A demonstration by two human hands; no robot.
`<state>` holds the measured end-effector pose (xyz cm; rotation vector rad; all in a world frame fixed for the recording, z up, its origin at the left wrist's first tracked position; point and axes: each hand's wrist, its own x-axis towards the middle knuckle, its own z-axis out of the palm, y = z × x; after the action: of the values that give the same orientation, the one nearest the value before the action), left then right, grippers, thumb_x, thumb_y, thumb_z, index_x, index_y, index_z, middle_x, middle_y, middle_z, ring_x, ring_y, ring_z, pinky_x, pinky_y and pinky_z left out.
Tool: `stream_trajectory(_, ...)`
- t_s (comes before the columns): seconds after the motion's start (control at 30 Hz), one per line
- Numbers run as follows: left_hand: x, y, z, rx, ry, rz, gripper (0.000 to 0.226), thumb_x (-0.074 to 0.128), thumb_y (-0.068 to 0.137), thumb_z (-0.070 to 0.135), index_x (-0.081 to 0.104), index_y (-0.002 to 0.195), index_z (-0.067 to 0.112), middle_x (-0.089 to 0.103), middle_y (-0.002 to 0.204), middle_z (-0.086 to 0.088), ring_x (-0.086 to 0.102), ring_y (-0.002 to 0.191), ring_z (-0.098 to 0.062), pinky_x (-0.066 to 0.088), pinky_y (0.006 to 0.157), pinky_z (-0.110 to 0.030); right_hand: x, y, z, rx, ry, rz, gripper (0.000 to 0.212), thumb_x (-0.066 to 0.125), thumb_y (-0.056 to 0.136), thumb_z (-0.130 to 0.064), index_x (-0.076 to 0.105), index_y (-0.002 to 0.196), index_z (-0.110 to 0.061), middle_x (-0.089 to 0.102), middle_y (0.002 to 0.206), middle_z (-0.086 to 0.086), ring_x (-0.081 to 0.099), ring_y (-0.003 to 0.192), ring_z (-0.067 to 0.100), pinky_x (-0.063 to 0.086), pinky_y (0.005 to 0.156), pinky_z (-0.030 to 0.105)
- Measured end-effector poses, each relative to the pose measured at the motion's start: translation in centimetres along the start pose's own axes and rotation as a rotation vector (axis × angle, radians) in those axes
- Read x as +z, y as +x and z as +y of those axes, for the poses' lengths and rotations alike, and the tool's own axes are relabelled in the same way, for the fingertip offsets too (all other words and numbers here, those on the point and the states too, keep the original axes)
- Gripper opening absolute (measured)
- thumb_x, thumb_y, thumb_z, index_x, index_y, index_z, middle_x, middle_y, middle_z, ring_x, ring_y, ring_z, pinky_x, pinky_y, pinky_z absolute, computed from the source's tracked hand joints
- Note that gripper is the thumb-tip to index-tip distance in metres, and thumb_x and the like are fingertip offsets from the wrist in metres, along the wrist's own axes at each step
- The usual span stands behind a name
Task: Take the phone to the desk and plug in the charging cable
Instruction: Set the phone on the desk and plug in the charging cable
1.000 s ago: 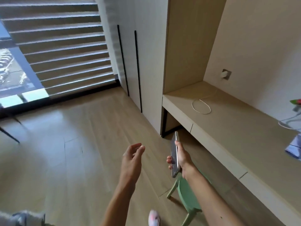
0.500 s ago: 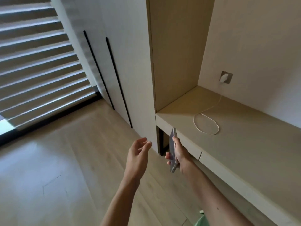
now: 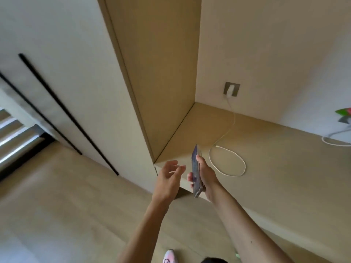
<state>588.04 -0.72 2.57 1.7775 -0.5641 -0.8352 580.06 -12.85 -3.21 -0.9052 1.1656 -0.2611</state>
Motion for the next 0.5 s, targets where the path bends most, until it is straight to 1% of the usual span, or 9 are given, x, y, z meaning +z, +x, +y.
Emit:
stream_trajectory(0.1, 0.9, 5.2, 0.8, -0.097, 0.099, -0.110, 0.060, 0.061, 0.080, 0.053, 0.054, 0.130, 0.020, 0.065, 0.119, 0.001, 0.061, 0.106, -0.012, 0.050, 0.094, -0.036, 0.3, 2.6, -2.5, 0.011, 0.073, 0.036, 0.066, 0.049, 0.088, -0.065, 0.057, 0.131, -0.015, 0.071, 0.072, 0.006, 0.068, 0.064, 0.023, 0.053, 0.069, 0.038)
stream_trajectory(0.17, 1.9, 8.1, 1.1, -0.184, 0.116, -0.222, 0.082, 0.062, 0.072, 0.063, 0.044, 0.139, 0.019, 0.060, 0.127, -0.001, 0.059, 0.111, -0.017, 0.048, 0.099, -0.042, 0.3, 4.3, -4.1, 0.007, 0.132, 0.045, 0.065, 0.051, 0.089, -0.063, 0.060, 0.133, -0.014, 0.074, 0.074, 0.004, 0.070, 0.059, 0.018, 0.056, 0.060, 0.031)
stream_trajectory(0.2, 2.4, 9.5, 1.2, -0.232, 0.117, -0.277, 0.094, 0.064, 0.068, 0.066, 0.037, 0.144, 0.018, 0.056, 0.132, -0.001, 0.057, 0.114, -0.020, 0.048, 0.099, -0.043, 0.2, 5.0, -4.8, 0.010, 0.161, 0.038, 0.066, 0.052, 0.089, -0.064, 0.061, 0.133, -0.014, 0.076, 0.082, 0.006, 0.070, 0.063, 0.020, 0.055, 0.056, 0.028)
stream_trajectory(0.23, 2.9, 10.8, 1.3, -0.270, 0.118, -0.323, 0.103, 0.067, 0.064, 0.068, 0.031, 0.148, 0.019, 0.054, 0.134, -0.001, 0.057, 0.114, -0.020, 0.049, 0.098, -0.042, 0.1, 5.6, -5.4, 0.015, 0.189, 0.020, 0.068, 0.052, 0.089, -0.065, 0.061, 0.134, -0.014, 0.077, 0.095, 0.010, 0.072, 0.073, 0.023, 0.056, 0.057, 0.028)
stream_trajectory(0.3, 3.9, 13.7, 1.7, -0.300, 0.117, -0.390, 0.114, 0.074, 0.059, 0.067, 0.025, 0.150, 0.018, 0.057, 0.125, 0.005, 0.060, 0.108, -0.016, 0.052, 0.089, -0.039, -0.4, 7.6, -6.1, 0.019, 0.241, -0.013, 0.070, 0.053, 0.089, -0.065, 0.060, 0.136, -0.014, 0.072, 0.120, 0.017, 0.072, 0.101, 0.031, 0.058, 0.077, 0.035)
stream_trajectory(0.33, 4.4, 15.1, 1.8, -0.304, 0.112, -0.412, 0.113, 0.078, 0.059, 0.064, 0.026, 0.149, 0.018, 0.058, 0.117, 0.009, 0.061, 0.103, -0.012, 0.054, 0.083, -0.037, -0.8, 8.4, -6.5, 0.024, 0.270, -0.035, 0.069, 0.054, 0.088, -0.065, 0.061, 0.135, -0.015, 0.070, 0.125, 0.018, 0.069, 0.111, 0.033, 0.056, 0.089, 0.039)
stream_trajectory(0.4, 5.5, 18.0, 2.1, -0.313, 0.073, -0.423, 0.100, 0.084, 0.061, 0.054, 0.032, 0.139, 0.019, 0.058, 0.105, 0.012, 0.064, 0.097, -0.011, 0.057, 0.072, -0.035, -1.6, 9.9, -7.3, 0.039, 0.300, -0.073, 0.065, 0.055, 0.089, -0.063, 0.063, 0.133, -0.017, 0.070, 0.126, 0.016, 0.065, 0.118, 0.034, 0.049, 0.105, 0.048)
stream_trajectory(0.47, 6.7, 20.4, 2.2, -0.348, 0.078, -0.398, 0.080, 0.087, 0.063, 0.045, 0.039, 0.120, 0.017, 0.062, 0.105, 0.006, 0.069, 0.094, -0.016, 0.061, 0.068, -0.036, -2.4, 11.7, -7.8, 0.049, 0.339, -0.103, 0.060, 0.055, 0.090, -0.060, 0.064, 0.131, -0.017, 0.070, 0.126, 0.017, 0.063, 0.122, 0.036, 0.043, 0.110, 0.056)
stream_trajectory(0.5, 7.3, 21.5, 2.1, -0.349, 0.113, -0.390, 0.072, 0.087, 0.064, 0.044, 0.045, 0.113, 0.013, 0.066, 0.105, 0.002, 0.072, 0.091, -0.017, 0.062, 0.070, -0.037, -2.7, 12.4, -8.0, 0.049, 0.372, -0.125, 0.056, 0.054, 0.092, -0.057, 0.066, 0.130, -0.017, 0.070, 0.126, 0.017, 0.062, 0.122, 0.037, 0.043, 0.110, 0.056)
